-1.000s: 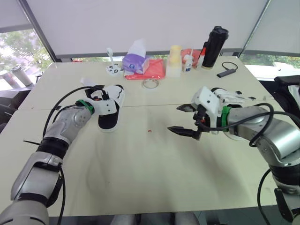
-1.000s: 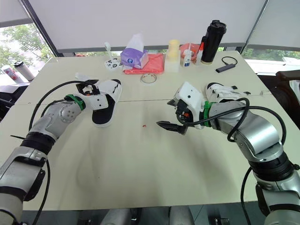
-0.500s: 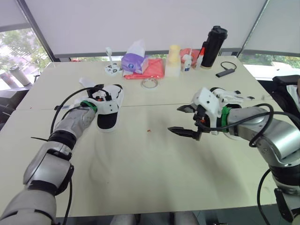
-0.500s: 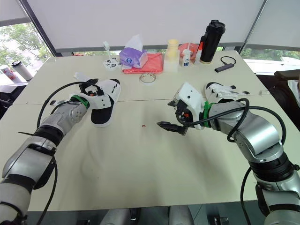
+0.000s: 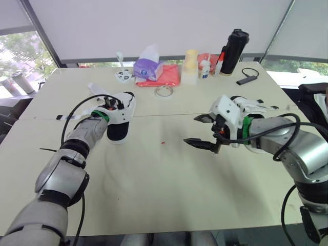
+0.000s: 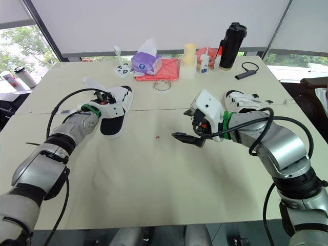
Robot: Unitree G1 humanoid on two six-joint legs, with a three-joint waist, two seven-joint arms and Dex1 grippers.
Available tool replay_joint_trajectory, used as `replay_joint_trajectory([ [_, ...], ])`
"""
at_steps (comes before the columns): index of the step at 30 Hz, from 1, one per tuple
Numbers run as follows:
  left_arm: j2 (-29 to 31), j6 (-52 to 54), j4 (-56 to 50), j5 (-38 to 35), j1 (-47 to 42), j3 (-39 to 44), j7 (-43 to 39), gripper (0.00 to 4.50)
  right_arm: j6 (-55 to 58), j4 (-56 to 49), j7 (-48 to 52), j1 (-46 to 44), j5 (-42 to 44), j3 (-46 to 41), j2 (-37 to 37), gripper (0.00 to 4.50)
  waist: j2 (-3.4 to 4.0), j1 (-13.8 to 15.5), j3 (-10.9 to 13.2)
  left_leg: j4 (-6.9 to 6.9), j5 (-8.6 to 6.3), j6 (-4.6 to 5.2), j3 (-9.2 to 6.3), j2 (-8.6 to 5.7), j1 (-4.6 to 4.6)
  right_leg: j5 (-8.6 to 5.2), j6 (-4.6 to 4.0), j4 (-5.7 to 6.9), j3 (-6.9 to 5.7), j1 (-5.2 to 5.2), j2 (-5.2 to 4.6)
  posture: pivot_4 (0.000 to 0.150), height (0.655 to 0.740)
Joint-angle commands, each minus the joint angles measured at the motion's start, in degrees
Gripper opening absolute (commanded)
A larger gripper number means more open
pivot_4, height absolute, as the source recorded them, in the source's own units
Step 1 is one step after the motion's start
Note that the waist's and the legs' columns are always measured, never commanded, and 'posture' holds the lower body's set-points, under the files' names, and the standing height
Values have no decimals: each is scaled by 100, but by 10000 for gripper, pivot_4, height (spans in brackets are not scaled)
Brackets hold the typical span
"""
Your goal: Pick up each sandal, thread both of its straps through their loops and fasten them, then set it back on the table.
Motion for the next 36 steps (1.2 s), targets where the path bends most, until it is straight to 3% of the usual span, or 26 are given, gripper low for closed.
replay_joint_trajectory([
  [1,10,-53,91,-31,49,-55,90,489,21,-233,-30,19,65,-225,6,45000,-5,-4,1,1,0,0,0,1,-1,0,0,0,-1,-1,1,1500,7400],
  [4,34,-195,66,-49,53,-56,115,489,39,-230,-42,21,79,-238,18,45000,-4,-4,0,2,1,-1,-4,1,-1,0,0,-1,0,-2,0,1500,7400],
  [9,253,-1601,-367,-380,92,46,-461,489,34,-199,-40,28,68,-256,5,45000,-4,-3,0,1,1,-1,-5,2,-4,0,0,-3,1,-4,-2,1500,7400],
  [12,458,-2865,-576,-582,16,-6,-1038,489,0,-145,-18,31,37,-273,-28,45000,-7,22,2,-1,0,-1,-5,3,-12,0,0,-6,1,-11,-5,1500,7400],
  [16,461,-4922,-732,-1478,-61,-51,-2435,489,-71,-22,30,30,-24,-342,-108,45000,-8,35,3,3,1,-3,-6,3,-39,3,-1,-7,1,-37,-5,1500,7400],
  [23,259,-7051,-929,-2354,-358,-966,-3427,489,438,-49,669,107,648,-979,-671,45000,-8,27,3,17,4,-5,-4,3,-72,12,0,-6,0,-64,-5,1500,7400],
  [27,350,-7514,-1235,-2730,-443,-1711,-3337,489,1225,25,1182,73,1638,-1511,-1087,45000,-8,1,3,22,4,-3,-8,3,-76,12,1,-8,0,-64,-5,1500,7400],
  [31,478,-7521,-1666,-2835,-431,-1956,-3187,489,1957,228,1497,100,2802,-2135,-1204,45000,-8,-33,3,24,4,-3,-12,7,-76,13,1,-5,0,-63,-4,1500,7400],
  [36,436,-7521,-1650,-2145,-383,-1444,-3106,489,1813,-85,1453,647,2713,-1934,-1391,45000,-8,-64,3,39,3,0,-16,6,-77,15,1,-4,-4,-56,-3,1500,7400],
])
